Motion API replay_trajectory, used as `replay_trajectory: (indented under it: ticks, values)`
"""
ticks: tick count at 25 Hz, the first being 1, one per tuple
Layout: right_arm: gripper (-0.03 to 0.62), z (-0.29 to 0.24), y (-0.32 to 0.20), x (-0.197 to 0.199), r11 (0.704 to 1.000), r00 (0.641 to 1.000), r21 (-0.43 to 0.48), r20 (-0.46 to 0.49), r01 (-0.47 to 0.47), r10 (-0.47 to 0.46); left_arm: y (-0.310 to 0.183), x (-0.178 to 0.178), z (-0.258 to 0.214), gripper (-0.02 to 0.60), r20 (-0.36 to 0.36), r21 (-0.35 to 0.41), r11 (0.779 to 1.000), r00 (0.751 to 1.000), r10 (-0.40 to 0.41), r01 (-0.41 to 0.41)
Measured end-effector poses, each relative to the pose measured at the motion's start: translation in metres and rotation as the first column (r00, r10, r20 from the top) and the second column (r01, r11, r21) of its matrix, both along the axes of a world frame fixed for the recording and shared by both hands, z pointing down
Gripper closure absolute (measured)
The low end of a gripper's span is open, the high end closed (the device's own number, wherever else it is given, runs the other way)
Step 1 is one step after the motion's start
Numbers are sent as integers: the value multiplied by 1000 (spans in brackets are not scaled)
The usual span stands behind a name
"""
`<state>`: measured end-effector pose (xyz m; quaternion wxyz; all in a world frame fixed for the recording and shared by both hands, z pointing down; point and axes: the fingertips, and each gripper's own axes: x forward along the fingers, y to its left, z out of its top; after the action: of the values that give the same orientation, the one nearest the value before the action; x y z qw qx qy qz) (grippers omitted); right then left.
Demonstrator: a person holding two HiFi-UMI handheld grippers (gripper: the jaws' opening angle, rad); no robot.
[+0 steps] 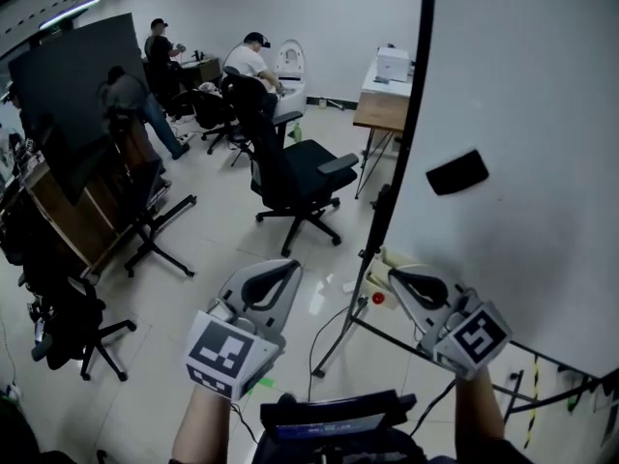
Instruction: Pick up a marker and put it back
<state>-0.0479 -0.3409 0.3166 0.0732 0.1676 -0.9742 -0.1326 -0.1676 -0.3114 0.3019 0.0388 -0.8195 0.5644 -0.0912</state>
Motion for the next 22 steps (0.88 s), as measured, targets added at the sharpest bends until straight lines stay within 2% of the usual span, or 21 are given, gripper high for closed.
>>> replay_trajectory:
  ticks: [5,10,15,22]
  values:
    - [583,11,10,49,996,998,-55,25,67,-65,23,42,-3,583,27,-13,996,996,-89,90]
    - [583,18,22,63,983,987,-92,44,157,-153,51,62,-3,583,49,-32,983,983,-176,178]
    - [583,24,39,49,969,973,-96,44,229,-226,74,55,7,583,38,-57,967,969,-245,247]
    - [583,47,72,18,950,959,-133,24,282,-282,115,23,29,583,19,-83,944,948,-319,319]
